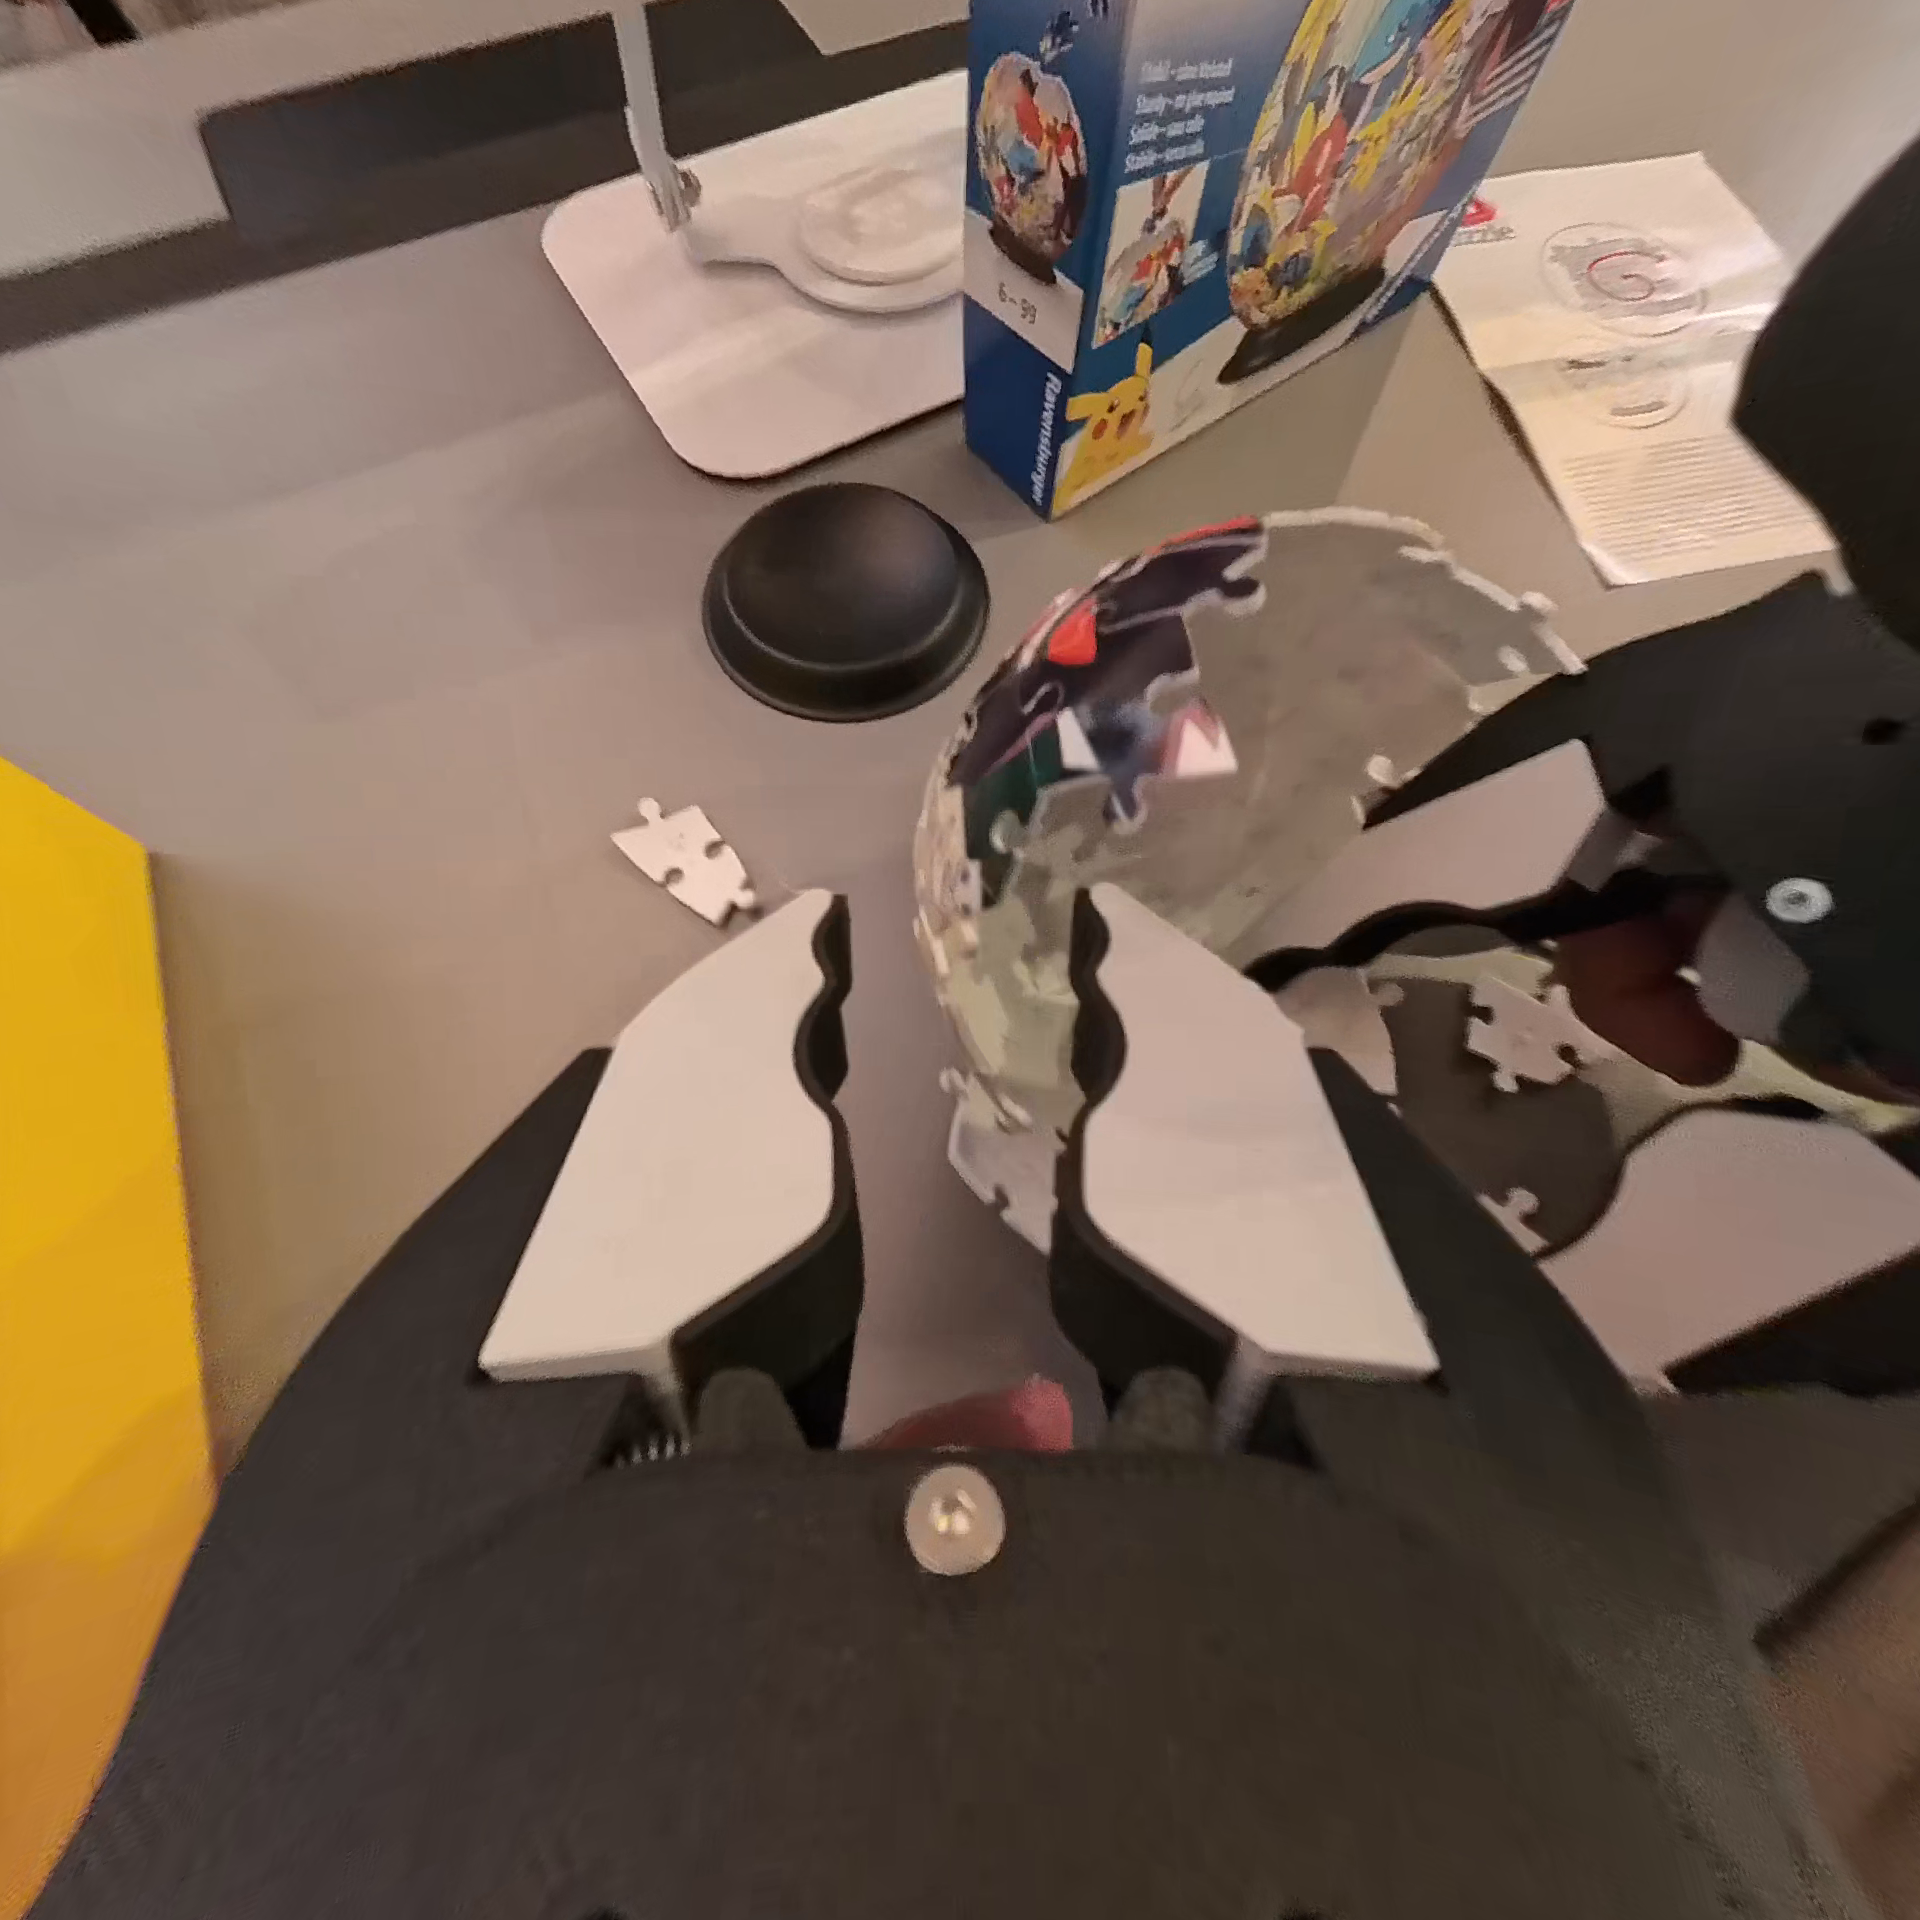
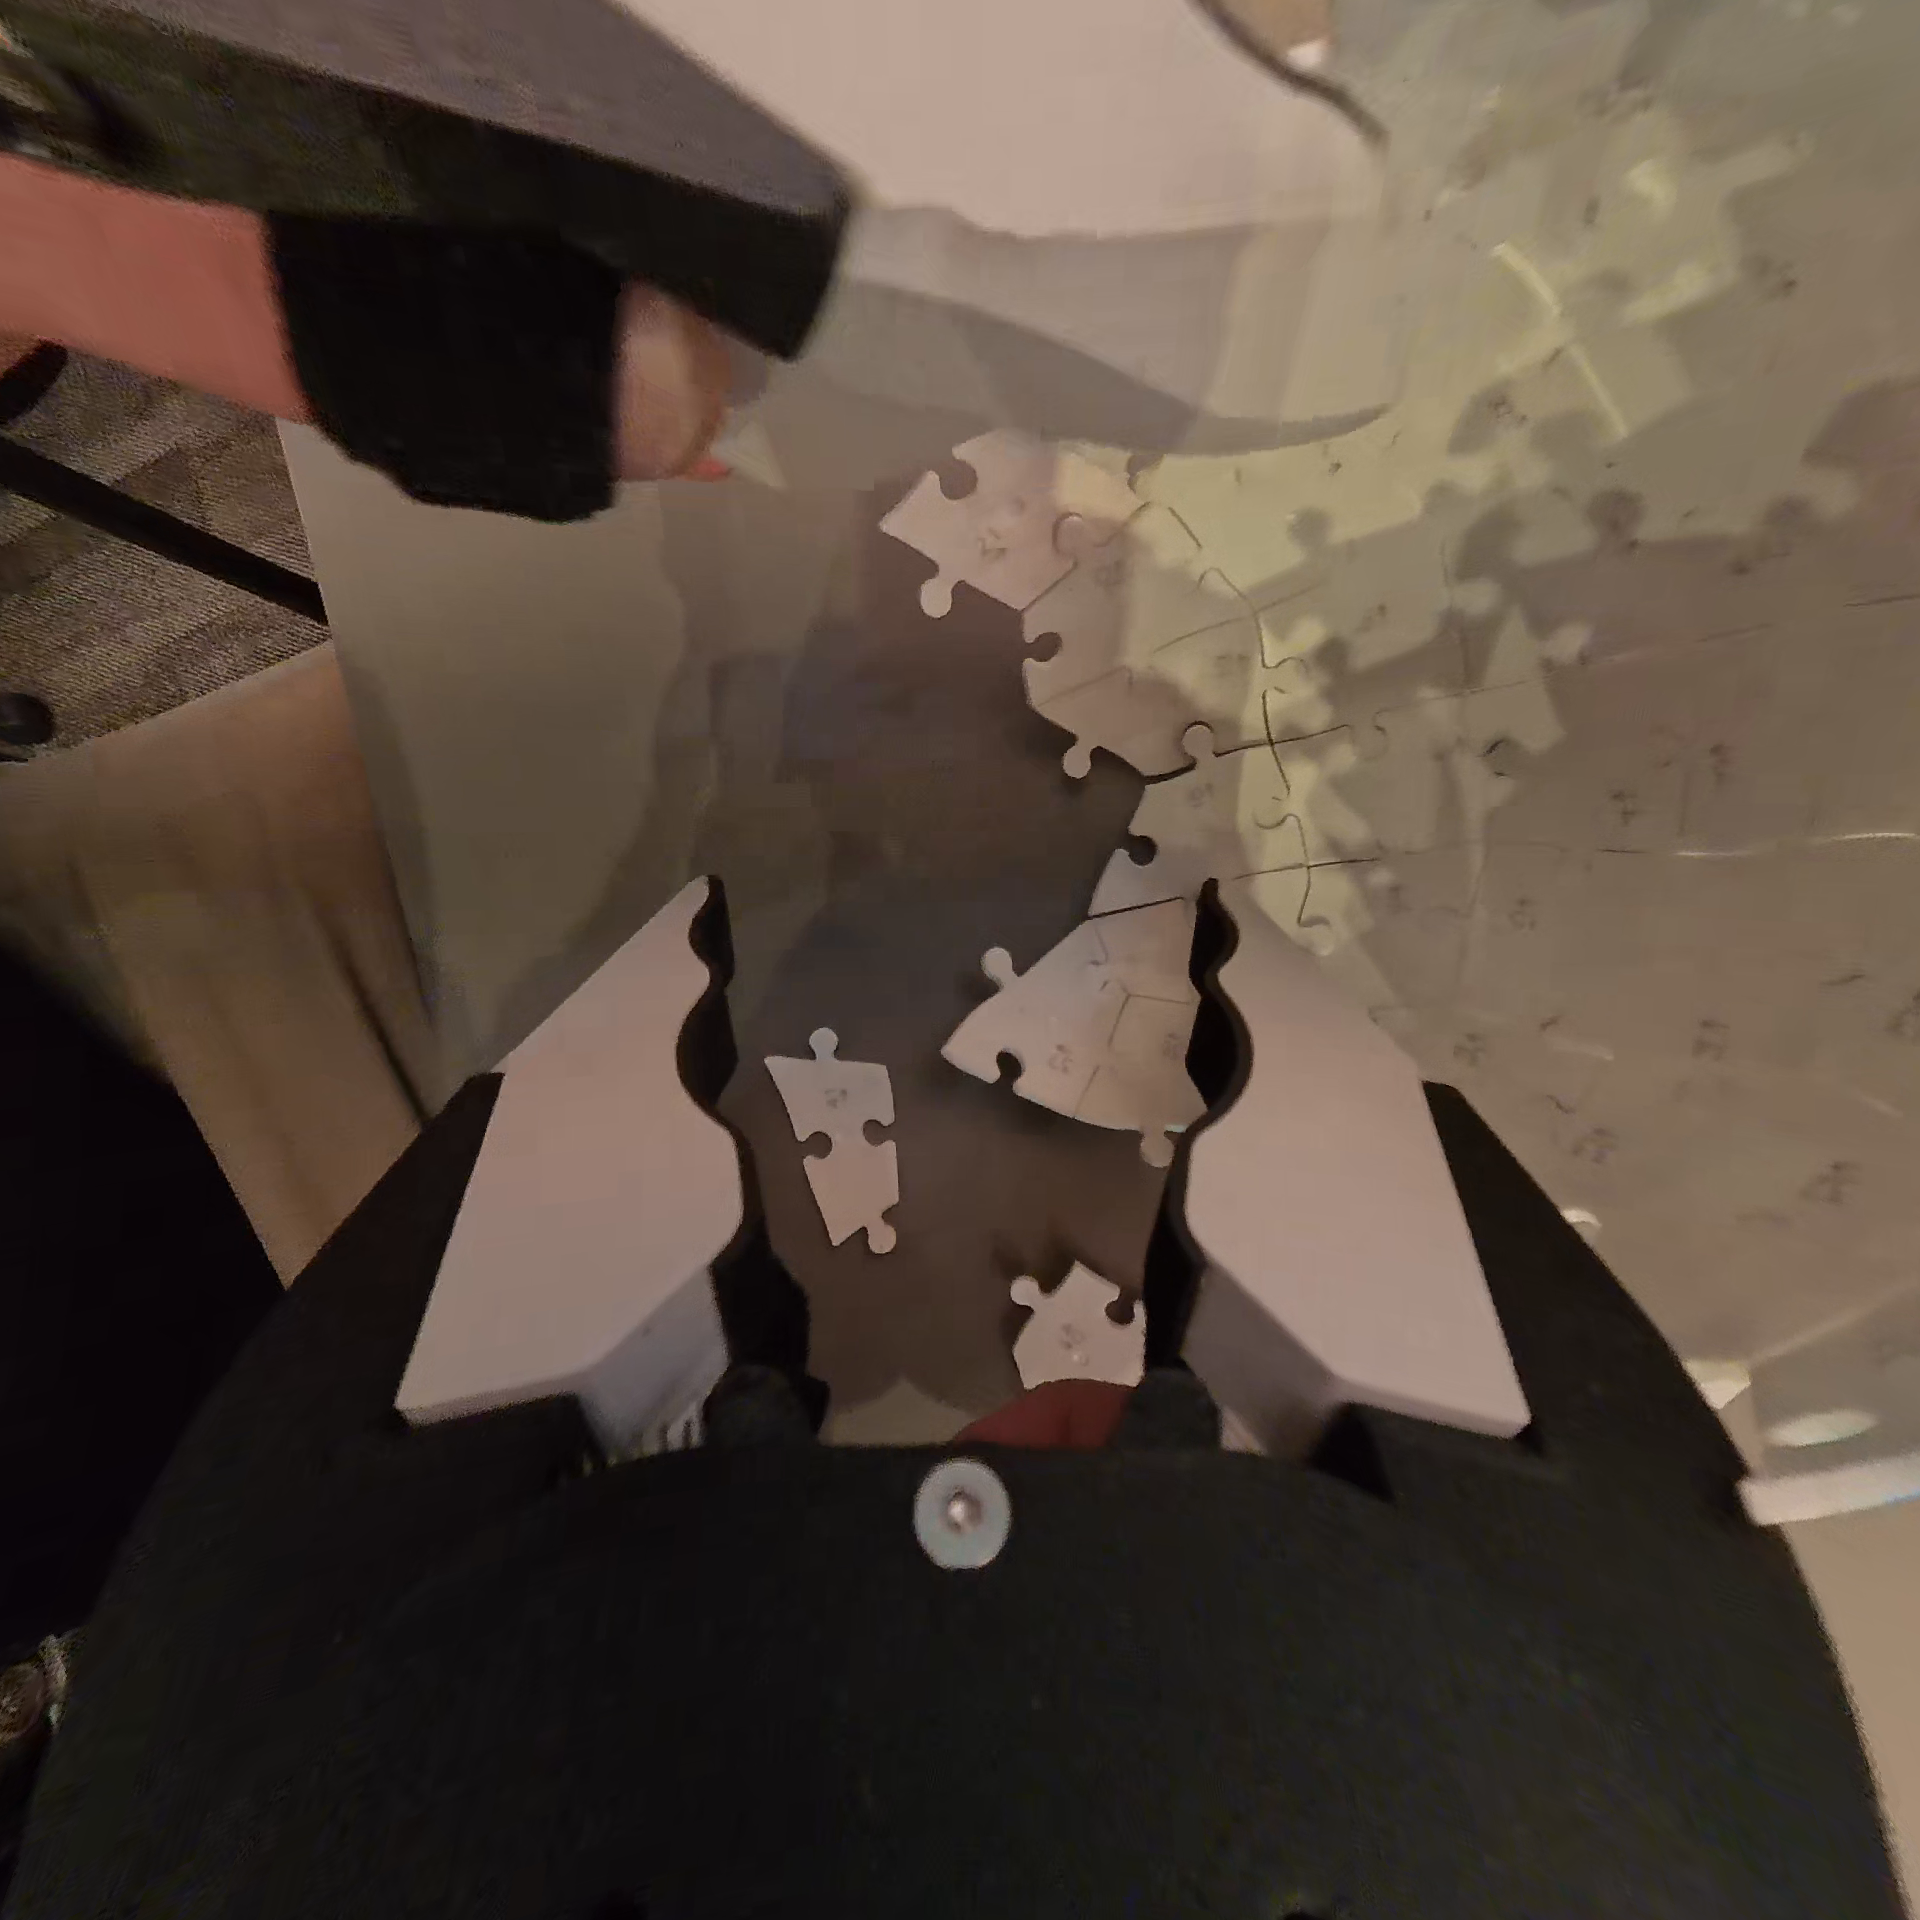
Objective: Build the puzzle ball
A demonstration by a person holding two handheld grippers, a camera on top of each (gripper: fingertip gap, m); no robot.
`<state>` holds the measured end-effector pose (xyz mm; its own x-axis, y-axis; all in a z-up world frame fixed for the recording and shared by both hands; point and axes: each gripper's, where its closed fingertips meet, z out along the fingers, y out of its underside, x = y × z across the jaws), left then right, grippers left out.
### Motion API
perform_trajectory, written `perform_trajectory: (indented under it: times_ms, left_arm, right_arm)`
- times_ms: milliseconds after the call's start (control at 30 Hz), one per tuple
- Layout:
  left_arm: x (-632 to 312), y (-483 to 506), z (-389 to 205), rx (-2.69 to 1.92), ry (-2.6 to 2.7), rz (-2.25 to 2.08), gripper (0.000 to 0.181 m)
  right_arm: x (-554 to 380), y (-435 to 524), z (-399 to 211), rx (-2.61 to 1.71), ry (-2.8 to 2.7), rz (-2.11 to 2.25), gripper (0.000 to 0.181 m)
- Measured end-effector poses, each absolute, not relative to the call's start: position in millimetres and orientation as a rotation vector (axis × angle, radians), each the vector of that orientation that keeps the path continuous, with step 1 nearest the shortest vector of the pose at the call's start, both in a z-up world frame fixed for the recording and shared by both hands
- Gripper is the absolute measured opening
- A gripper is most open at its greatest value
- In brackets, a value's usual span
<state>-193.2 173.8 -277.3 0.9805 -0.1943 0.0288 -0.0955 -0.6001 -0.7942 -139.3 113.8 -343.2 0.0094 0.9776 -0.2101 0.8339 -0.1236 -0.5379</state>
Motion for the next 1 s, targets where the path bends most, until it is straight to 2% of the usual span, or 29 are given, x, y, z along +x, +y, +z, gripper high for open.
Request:
perform_trajectory:
  times_ms: [200, 367, 633, 1000]
  left_arm:
    - [-178.9, 155.0, -306.7, -2.366, 0.158, -0.315, 0.037]
    - [-186.4, 155.4, -320.6, -2.415, 0.065, -0.309, 0.016]
    - [-191.6, 157.2, -320.8, -2.421, -0.04, -0.38, 0.004]
    - [-194.0, 157.6, -321.3, -2.45, -0.079, -0.403, 0.003]
  right_arm:
    - [-139.7, 112.8, -343.6, -2.018, -1.879, 0.784, 0.091]
    - [-139.9, 111.2, -343.5, -2.017, -1.877, 0.785, 0.094]
    - [-137.4, 109.2, -344.5, -1.993, -1.892, 0.764, 0.094]
    - [-140.1, 105.7, -327.1, -1.88, -1.857, 0.823, 0.094]
